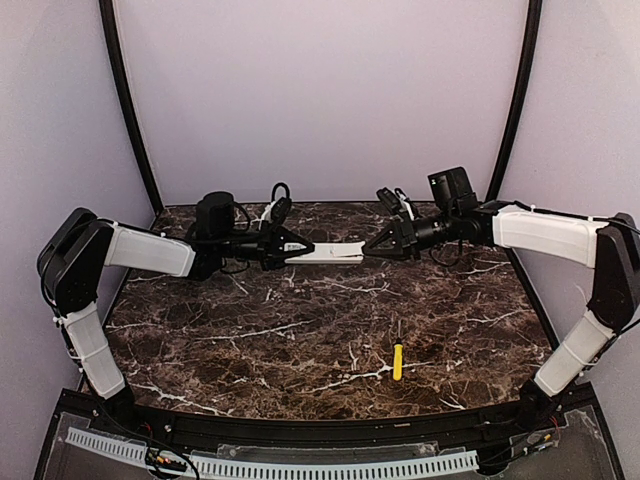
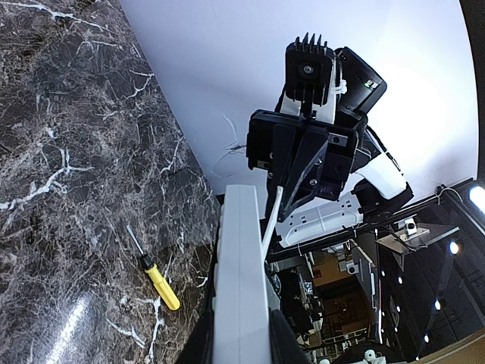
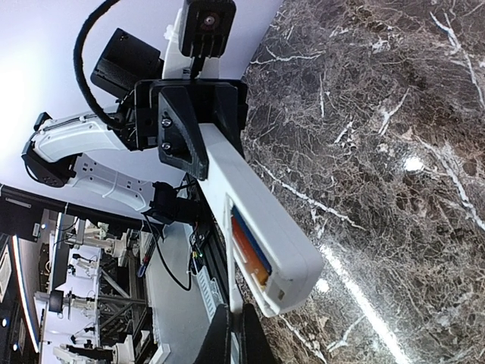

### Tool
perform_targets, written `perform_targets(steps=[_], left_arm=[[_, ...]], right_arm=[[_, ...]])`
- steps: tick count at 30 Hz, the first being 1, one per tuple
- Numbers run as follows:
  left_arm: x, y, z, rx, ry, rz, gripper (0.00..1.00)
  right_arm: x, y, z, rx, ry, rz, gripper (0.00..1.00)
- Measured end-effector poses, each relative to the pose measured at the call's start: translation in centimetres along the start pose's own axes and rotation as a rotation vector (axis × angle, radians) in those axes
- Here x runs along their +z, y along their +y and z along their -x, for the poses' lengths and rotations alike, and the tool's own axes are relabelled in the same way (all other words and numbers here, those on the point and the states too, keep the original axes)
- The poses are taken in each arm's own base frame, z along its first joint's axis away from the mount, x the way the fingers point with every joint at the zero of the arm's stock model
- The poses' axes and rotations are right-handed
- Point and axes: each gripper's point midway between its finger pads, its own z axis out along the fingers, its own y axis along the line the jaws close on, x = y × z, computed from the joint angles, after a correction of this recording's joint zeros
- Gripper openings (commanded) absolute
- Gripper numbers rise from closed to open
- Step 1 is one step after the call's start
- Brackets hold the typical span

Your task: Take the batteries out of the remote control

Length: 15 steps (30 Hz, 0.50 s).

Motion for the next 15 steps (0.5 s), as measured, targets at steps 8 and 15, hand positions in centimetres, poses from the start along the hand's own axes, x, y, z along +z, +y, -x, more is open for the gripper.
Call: perform_targets(steps=[8,15], left_arm=[[0.0,0.26,-0.03,-0.006,-0.001,0.01,0.0],[0.0,0.38,0.06,-0.005,-0.008,0.015,0.0]], right_arm=[[-0.04,0.38,0.15,-0.007,0.001,0.01,0.0],[-0.04,0.46,0.16,-0.009,0.002,0.014,0.0]])
